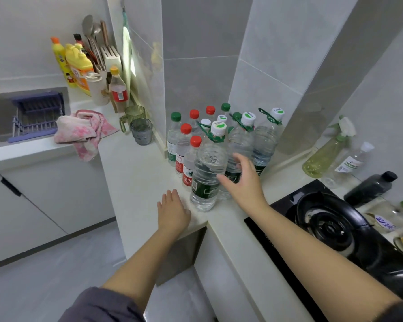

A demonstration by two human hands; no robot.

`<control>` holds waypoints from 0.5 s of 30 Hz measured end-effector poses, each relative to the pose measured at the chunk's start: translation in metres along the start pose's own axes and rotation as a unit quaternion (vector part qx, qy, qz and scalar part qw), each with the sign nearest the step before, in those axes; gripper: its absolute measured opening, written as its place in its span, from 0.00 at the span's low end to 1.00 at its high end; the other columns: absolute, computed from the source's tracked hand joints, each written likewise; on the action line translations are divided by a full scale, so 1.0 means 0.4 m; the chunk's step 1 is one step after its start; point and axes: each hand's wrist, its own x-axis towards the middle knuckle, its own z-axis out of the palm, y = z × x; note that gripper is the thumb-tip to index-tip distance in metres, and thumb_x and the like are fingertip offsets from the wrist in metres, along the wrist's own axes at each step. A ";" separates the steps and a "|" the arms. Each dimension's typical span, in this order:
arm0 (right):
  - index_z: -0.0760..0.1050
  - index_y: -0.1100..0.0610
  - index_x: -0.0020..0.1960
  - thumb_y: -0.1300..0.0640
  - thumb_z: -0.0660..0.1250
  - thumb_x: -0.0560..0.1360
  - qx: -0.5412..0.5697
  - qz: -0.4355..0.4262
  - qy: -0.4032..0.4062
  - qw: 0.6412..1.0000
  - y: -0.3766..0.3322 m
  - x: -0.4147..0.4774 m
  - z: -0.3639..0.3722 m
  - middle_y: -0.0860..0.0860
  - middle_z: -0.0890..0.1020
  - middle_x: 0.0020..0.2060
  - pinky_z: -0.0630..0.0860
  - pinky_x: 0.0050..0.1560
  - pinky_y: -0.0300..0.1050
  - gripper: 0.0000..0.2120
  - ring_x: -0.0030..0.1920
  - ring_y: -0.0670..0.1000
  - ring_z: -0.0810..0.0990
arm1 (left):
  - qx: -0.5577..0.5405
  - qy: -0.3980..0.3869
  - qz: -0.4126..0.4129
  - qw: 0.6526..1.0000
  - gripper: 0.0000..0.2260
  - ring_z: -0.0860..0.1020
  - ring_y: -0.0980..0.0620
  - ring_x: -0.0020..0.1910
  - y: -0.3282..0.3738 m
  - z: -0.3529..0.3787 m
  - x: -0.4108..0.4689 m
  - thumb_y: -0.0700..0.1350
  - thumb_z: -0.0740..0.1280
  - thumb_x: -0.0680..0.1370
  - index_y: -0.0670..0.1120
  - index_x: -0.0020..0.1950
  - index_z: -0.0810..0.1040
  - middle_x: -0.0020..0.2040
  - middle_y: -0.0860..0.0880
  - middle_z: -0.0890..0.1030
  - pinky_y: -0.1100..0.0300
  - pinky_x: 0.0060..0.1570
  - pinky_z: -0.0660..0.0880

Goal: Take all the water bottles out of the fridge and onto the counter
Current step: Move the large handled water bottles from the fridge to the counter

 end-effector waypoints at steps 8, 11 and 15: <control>0.63 0.54 0.75 0.50 0.72 0.74 -0.079 0.002 -0.100 0.992 0.059 -0.169 -0.039 0.51 0.69 0.71 0.65 0.65 0.43 0.33 0.70 0.52 0.67 | 0.071 0.076 0.028 0.994 0.32 0.48 0.44 0.79 -0.022 -0.060 -0.244 0.52 0.60 0.80 0.44 0.79 0.49 0.80 0.44 0.50 0.44 0.76 0.47; 0.62 0.55 0.75 0.49 0.71 0.75 -0.094 -0.039 -0.138 0.985 0.042 -0.229 -0.033 0.52 0.68 0.72 0.66 0.70 0.50 0.33 0.71 0.53 0.66 | 0.086 0.105 0.015 0.991 0.33 0.46 0.44 0.79 -0.033 -0.077 -0.352 0.53 0.60 0.80 0.45 0.80 0.48 0.80 0.45 0.49 0.44 0.76 0.46; 0.60 0.52 0.76 0.46 0.67 0.77 -0.169 -0.120 -0.207 0.956 0.004 -0.305 -0.010 0.50 0.64 0.75 0.63 0.70 0.52 0.32 0.74 0.53 0.61 | 0.117 0.148 -0.010 0.982 0.33 0.46 0.45 0.79 -0.075 -0.106 -0.511 0.56 0.59 0.81 0.46 0.80 0.48 0.80 0.45 0.49 0.44 0.75 0.46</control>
